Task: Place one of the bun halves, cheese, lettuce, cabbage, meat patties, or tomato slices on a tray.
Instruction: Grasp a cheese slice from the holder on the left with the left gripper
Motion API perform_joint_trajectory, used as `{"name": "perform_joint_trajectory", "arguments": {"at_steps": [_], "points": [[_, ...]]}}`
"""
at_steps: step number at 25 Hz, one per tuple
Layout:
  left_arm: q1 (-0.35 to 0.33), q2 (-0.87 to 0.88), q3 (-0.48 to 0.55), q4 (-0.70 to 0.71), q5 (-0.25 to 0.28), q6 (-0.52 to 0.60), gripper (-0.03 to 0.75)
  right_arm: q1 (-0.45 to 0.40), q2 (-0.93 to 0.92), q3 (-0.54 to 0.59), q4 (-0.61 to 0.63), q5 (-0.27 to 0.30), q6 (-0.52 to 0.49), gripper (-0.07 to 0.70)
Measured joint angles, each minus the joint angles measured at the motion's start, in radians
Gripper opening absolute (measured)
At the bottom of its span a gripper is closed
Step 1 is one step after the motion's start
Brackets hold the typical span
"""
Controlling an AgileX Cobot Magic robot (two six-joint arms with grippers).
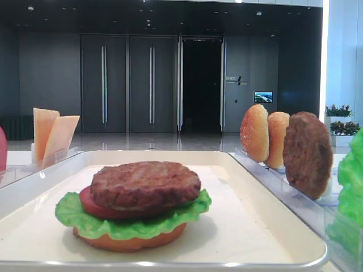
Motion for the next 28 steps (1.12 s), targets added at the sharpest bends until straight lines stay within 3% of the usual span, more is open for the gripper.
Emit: {"name": "perform_joint_trajectory", "arguments": {"at_steps": [24,28], "points": [[0.0,0.003,0.0,0.004,0.001,0.015,0.692,0.0,0.0,0.0,0.0,0.0,0.0,0.489],[0.0,0.103,-0.014,0.004,0.018,0.016,0.692,0.0,0.0,0.0,0.0,0.0,0.0,0.489]]}}
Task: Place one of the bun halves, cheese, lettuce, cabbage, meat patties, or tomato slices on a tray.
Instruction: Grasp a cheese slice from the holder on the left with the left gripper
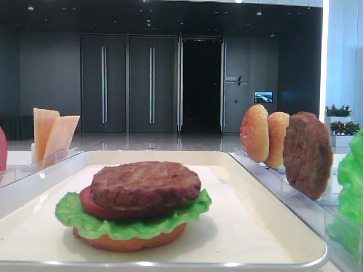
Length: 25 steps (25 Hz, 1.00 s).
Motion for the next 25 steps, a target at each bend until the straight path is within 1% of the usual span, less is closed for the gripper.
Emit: {"name": "perform_joint_trajectory", "arguments": {"at_steps": [5,8,12,20,25], "points": [[0.0,0.241,-0.075,0.0,0.035,-0.031,0.692,0.0,0.0,0.0,0.0,0.0,0.0,0.489],[0.0,0.399,-0.141,0.0,0.038,-0.061,0.692,0.0,0.0,0.0,0.0,0.0,0.0,0.489],[0.0,0.618,-0.23,0.0,0.038,-0.065,0.692,0.0,0.0,0.0,0.0,0.0,0.0,0.489],[0.0,1.036,-0.462,0.003,0.035,-0.065,0.692,0.0,0.0,0.0,0.0,0.0,0.0,0.489],[0.0,1.252,-0.611,0.003,0.037,-0.066,0.692,0.0,0.0,0.0,0.0,0.0,0.0,0.489]]}}
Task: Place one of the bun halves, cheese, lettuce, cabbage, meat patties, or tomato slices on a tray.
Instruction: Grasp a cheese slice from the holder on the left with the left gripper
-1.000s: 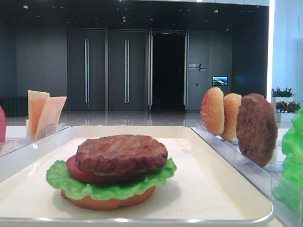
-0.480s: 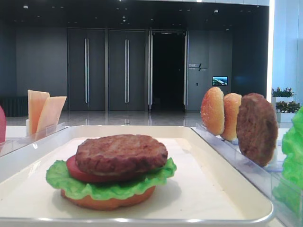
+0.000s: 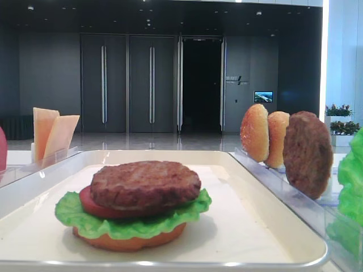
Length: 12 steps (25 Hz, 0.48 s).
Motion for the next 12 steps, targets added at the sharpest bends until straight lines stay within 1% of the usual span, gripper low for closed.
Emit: {"name": "perform_joint_trajectory", "arguments": {"at_steps": [6,10,12], "points": [[0.0,0.17,-0.131,0.018,0.01,0.0,0.692,0.0,0.0,0.0,0.0,0.0,0.0,0.489],[0.0,0.241,-0.186,0.019,0.01,0.0,0.692,0.0,0.0,0.0,0.0,0.0,0.0,0.489],[0.0,0.277,-0.215,0.019,0.02,0.0,0.692,0.0,0.0,0.0,0.0,0.0,0.0,0.489]]}}
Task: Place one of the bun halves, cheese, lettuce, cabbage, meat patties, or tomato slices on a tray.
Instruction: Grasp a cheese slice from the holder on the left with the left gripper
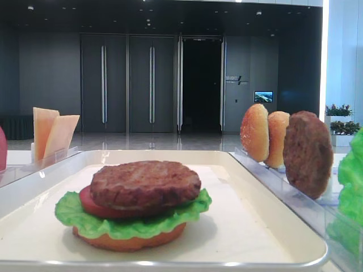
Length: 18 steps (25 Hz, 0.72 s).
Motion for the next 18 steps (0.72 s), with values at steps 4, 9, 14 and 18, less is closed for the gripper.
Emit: {"name": "perform_joint_trajectory", "arguments": {"at_steps": [4,9,14,18], "points": [[0.0,0.098,-0.096,0.0,0.032,0.0,0.692,0.0,0.0,0.0,0.0,0.0,0.0,0.489],[0.0,0.201,-0.256,-0.007,0.032,-0.003,0.692,0.0,0.0,0.0,0.0,0.0,0.0,0.489],[0.0,0.283,-0.388,-0.023,0.035,-0.008,0.692,0.0,0.0,0.0,0.0,0.0,0.0,0.489],[-0.01,0.353,-0.48,-0.027,0.036,-0.011,0.692,0.0,0.0,0.0,0.0,0.0,0.0,0.489]]}}
